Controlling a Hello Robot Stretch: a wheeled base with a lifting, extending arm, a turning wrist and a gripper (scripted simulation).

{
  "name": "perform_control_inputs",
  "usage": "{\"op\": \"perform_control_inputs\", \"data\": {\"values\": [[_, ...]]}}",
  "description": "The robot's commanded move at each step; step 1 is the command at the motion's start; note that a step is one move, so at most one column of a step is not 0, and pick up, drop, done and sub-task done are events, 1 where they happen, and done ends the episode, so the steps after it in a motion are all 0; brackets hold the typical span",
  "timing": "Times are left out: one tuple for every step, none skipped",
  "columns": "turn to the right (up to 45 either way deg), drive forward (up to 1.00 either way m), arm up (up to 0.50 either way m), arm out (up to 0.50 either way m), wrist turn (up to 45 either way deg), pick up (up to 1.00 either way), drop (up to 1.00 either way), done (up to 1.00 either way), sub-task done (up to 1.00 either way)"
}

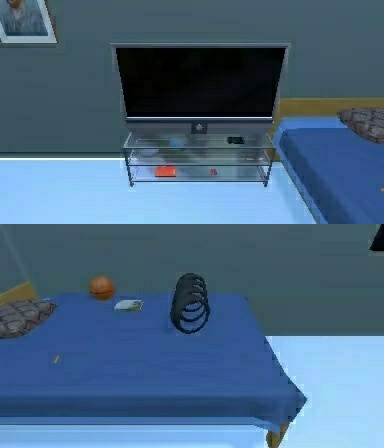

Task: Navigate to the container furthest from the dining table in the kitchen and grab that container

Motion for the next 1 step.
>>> {"op": "perform_control_inputs", "data": {"values": [[-45.0, 0.00, 0.00, 0.00, 0.0, 0.00, 0.00, 0.00, 0.00]]}}
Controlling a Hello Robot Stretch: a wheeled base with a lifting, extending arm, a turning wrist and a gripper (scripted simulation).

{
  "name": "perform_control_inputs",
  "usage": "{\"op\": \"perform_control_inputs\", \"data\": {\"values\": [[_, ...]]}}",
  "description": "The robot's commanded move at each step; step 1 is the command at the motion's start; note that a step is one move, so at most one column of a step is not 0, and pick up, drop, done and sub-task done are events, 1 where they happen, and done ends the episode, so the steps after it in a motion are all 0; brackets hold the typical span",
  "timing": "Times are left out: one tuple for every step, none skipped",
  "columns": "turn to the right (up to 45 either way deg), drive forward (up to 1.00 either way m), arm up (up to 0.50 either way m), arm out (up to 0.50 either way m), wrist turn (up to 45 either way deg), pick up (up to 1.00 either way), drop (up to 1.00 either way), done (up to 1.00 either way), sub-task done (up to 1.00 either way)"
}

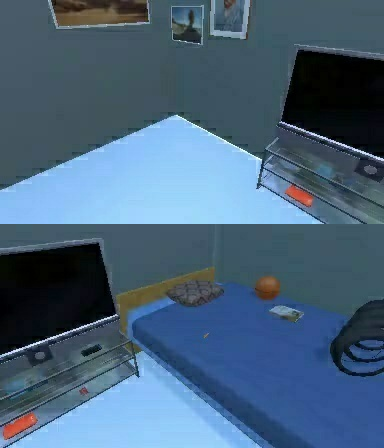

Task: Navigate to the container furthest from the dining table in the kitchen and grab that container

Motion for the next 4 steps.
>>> {"op": "perform_control_inputs", "data": {"values": [[-45.0, 0.00, 0.00, 0.00, 0.0, 0.00, 0.00, 0.00, 0.00], [-45.0, 0.00, 0.00, 0.00, 0.0, 0.00, 0.00, 0.00, 0.00], [-18.0, 0.00, 0.00, 0.00, 0.0, 0.00, 0.00, 0.00, 0.00], [0.0, 1.00, 0.00, 0.00, 0.0, 0.00, 0.00, 0.00, 0.00]]}}
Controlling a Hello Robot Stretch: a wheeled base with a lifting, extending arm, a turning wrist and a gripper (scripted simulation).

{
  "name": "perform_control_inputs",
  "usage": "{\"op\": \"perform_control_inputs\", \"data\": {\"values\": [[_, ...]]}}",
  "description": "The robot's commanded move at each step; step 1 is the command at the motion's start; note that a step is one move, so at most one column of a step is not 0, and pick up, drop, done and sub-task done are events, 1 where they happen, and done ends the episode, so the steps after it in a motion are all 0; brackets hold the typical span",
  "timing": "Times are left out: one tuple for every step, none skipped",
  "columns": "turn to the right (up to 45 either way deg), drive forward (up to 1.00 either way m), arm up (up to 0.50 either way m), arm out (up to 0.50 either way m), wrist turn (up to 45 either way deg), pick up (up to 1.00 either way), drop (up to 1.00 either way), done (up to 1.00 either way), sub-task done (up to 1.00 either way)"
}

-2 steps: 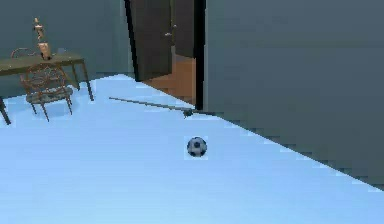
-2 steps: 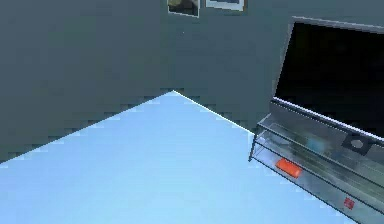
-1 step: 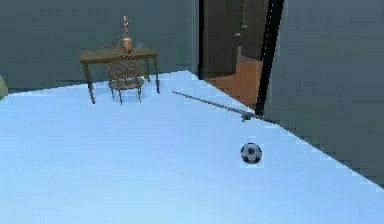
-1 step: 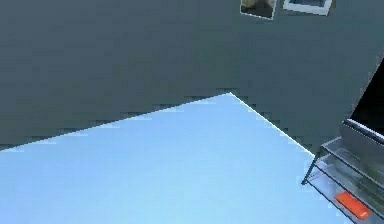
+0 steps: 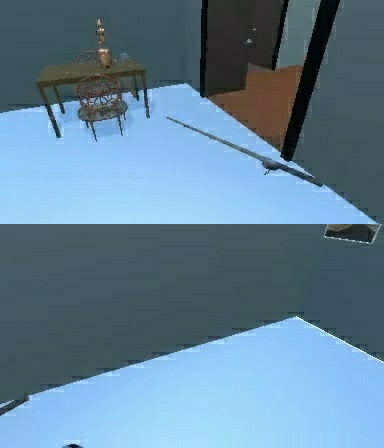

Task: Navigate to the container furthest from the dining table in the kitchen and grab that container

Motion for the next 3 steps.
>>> {"op": "perform_control_inputs", "data": {"values": [[-3.0, 0.00, 0.00, 0.00, 0.0, 0.00, 0.00, 0.00, 0.00], [0.0, 0.70, 0.00, 0.00, 0.0, 0.00, 0.00, 0.00, 0.00], [39.0, 0.00, 0.00, 0.00, 0.0, 0.00, 0.00, 0.00, 0.00]]}}
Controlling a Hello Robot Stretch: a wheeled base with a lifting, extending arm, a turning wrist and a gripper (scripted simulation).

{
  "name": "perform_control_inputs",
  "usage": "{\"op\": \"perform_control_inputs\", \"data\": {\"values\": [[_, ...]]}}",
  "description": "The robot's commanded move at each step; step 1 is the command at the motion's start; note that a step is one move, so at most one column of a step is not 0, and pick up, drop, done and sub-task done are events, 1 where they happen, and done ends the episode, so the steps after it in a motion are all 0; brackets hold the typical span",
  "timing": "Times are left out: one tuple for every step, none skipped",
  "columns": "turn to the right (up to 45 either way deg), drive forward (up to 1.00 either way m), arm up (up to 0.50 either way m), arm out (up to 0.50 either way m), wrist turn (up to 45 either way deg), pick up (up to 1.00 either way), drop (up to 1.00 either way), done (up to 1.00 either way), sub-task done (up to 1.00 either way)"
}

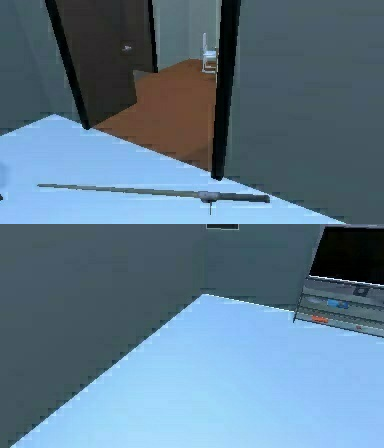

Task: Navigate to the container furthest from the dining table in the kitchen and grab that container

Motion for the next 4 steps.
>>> {"op": "perform_control_inputs", "data": {"values": [[0.0, 0.55, 0.00, 0.00, 0.0, 0.00, 0.00, 0.00, 0.00], [-15.0, 0.00, 0.00, 0.00, 0.0, 0.00, 0.00, 0.00, 0.00], [0.0, 1.00, 0.00, 0.00, 0.0, 0.00, 0.00, 0.00, 0.00], [9.0, 0.00, 0.00, 0.00, 0.0, 0.00, 0.00, 0.00, 0.00]]}}
